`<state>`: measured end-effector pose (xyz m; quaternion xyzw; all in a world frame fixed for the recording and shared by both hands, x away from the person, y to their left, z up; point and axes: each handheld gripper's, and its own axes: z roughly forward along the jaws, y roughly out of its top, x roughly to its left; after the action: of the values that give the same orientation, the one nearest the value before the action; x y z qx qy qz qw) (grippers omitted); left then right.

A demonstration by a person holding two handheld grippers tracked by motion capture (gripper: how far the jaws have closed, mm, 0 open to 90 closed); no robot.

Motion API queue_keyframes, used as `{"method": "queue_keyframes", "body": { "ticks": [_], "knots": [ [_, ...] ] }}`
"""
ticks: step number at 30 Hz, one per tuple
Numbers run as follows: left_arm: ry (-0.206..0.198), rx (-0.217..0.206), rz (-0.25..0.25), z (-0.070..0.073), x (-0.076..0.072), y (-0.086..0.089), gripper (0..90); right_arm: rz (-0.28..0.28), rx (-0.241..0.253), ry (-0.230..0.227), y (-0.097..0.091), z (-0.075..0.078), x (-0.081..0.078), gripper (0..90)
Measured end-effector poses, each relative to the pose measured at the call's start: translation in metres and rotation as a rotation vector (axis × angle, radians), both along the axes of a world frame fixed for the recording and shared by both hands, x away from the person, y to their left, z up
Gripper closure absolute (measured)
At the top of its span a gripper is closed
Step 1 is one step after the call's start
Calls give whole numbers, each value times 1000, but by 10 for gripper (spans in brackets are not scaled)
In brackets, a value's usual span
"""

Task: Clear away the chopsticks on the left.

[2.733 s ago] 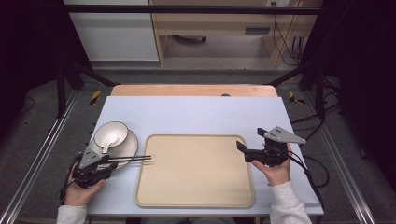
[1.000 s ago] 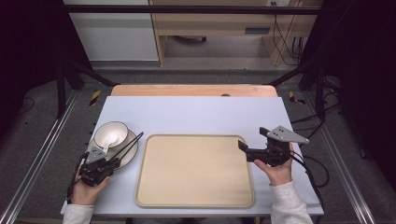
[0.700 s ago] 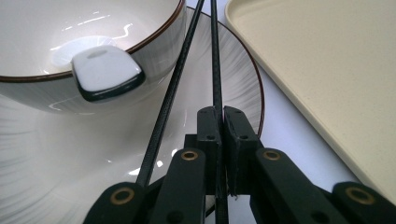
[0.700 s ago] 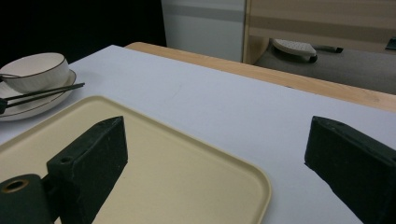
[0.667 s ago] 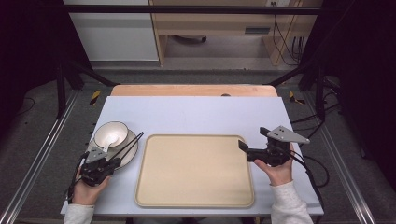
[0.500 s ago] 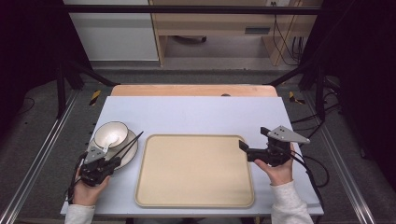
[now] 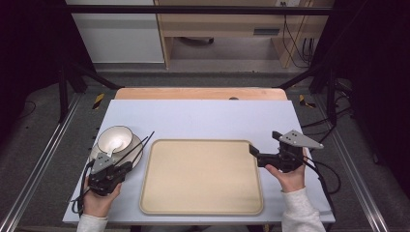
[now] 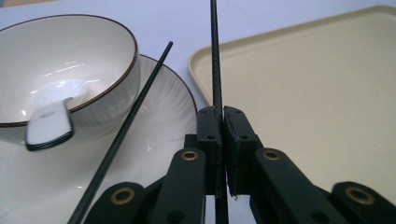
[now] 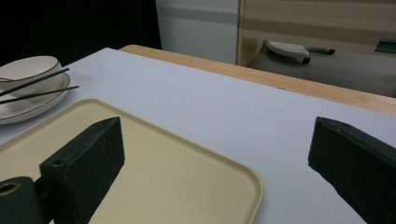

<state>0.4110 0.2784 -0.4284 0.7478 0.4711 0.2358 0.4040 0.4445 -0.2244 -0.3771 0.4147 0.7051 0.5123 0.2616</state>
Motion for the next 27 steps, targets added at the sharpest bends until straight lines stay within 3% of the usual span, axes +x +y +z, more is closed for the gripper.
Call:
{"method": "queue_keyframes", "body": {
  "ticks": [12,16,27],
  "knots": [
    [-38,-56,80,5,-12,-24,853,-16,4,1,-1,1,-1,34],
    [-55,-78,138,6,-13,-30,854,-22,4,-2,-2,2,-2,33],
    [-56,-140,197,9,-15,-44,853,-24,21,-13,-5,5,-4,31]
  ]
}}
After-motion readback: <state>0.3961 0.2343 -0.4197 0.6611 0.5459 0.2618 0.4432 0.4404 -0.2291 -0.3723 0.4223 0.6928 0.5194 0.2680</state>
